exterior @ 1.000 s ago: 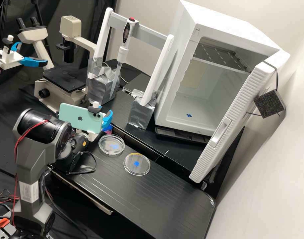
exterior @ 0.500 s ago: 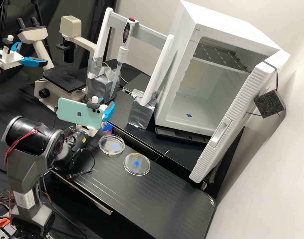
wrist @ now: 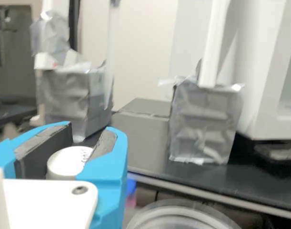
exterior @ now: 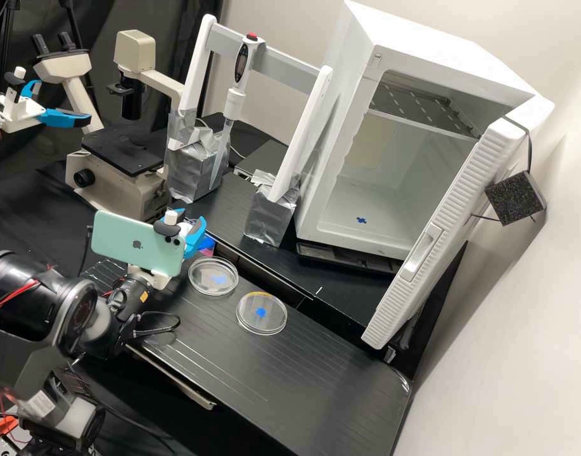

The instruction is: Open the bottle

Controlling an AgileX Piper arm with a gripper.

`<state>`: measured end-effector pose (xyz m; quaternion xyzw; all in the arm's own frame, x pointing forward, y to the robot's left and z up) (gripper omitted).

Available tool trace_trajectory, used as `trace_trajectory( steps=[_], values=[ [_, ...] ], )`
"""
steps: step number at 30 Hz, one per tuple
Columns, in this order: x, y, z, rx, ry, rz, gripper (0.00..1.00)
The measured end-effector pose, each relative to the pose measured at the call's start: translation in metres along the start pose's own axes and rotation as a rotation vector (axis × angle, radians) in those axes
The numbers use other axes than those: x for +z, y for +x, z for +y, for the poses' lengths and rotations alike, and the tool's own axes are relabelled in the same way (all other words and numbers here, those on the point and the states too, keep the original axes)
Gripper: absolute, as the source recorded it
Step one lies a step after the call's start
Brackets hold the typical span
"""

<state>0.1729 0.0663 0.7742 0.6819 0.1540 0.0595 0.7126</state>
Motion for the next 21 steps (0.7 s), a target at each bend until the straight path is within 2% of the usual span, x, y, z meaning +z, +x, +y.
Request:
trace_trajectory(
  steps=[5,10,14,15,21],
  values=[
    [-0.002,-0.006,-0.009,-0.049,0.007,0.012,0.00],
    [0.000,-0.004,-0.017,-0.088,0.011,-0.006,0.00],
    [0.002,-0.002,-0.019,-0.089,0.010,-0.010,0.00],
    [0.002,-0.002,-0.019,-0.084,0.010,-0.009,1.00],
    [0.006,-0.001,-0.017,-0.067,0.009,-0.026,1.00]
  ],
)
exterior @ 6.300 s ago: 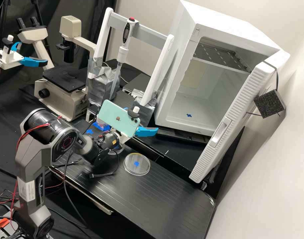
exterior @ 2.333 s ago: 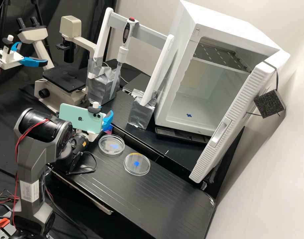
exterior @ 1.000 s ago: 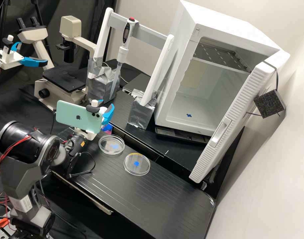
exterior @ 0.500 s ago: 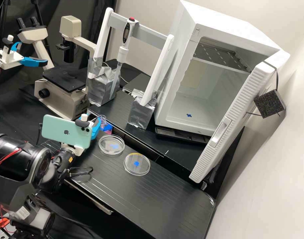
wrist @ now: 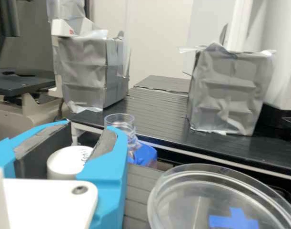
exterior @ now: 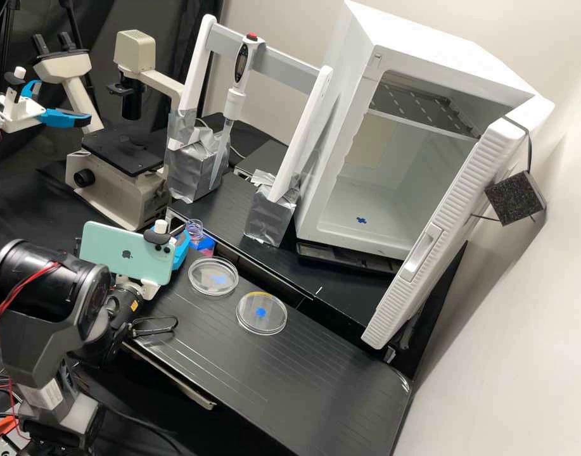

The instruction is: Open the bottle

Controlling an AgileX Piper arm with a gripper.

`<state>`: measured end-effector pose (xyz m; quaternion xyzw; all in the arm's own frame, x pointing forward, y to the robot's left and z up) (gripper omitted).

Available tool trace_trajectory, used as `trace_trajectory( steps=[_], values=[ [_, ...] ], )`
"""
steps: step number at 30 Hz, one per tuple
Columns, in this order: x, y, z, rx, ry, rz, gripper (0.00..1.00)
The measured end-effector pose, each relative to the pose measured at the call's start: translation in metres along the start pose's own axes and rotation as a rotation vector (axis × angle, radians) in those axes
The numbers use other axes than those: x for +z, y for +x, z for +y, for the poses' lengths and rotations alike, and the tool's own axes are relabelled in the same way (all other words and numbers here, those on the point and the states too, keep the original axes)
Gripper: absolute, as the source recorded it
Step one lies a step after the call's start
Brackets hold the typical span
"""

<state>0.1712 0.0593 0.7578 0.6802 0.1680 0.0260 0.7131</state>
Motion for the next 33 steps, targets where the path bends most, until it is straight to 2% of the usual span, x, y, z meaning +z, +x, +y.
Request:
trace_trajectory(
  steps=[6,9,16,20,25,29,33],
  values=[
    [-0.002,0.000,-0.002,0.001,-0.001,-0.002,1.00],
    [-0.007,-0.002,-0.002,0.000,-0.014,0.022,1.00],
    [-0.017,-0.006,0.005,0.037,-0.004,0.078,1.00],
    [-0.022,-0.013,0.022,0.126,-0.009,0.119,1.00],
    [-0.018,-0.021,0.044,0.231,0.013,0.134,1.00],
    [-0.006,-0.026,0.059,0.309,0.048,0.083,1.00],
    [0.002,-0.028,0.068,0.377,0.060,0.025,1.00]
  ],
)
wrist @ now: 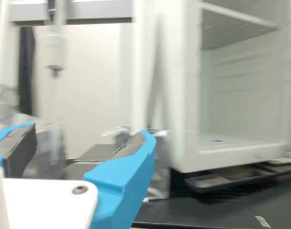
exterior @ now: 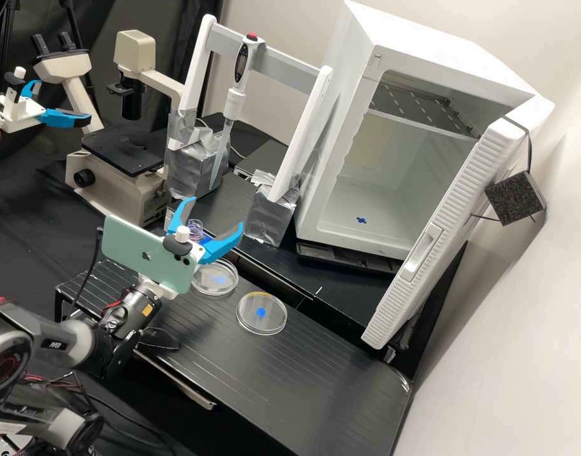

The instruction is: Open the bottle

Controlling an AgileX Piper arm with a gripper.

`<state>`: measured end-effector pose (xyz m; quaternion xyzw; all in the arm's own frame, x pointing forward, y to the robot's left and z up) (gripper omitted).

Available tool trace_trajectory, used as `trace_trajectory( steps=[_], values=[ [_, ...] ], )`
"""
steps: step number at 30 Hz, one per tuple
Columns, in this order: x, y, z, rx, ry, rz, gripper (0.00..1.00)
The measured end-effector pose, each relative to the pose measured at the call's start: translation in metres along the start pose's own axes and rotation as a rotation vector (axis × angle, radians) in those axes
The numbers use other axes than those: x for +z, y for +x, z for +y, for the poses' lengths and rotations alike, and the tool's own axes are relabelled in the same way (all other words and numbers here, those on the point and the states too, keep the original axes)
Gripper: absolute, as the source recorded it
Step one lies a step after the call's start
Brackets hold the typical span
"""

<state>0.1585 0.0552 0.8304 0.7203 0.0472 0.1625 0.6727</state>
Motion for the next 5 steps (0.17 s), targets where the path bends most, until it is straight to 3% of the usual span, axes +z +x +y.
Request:
trace_trajectory(
  steps=[5],
  values=[
    [0.005,-0.002,0.014,0.134,0.067,-0.074,1.00]
  ],
)
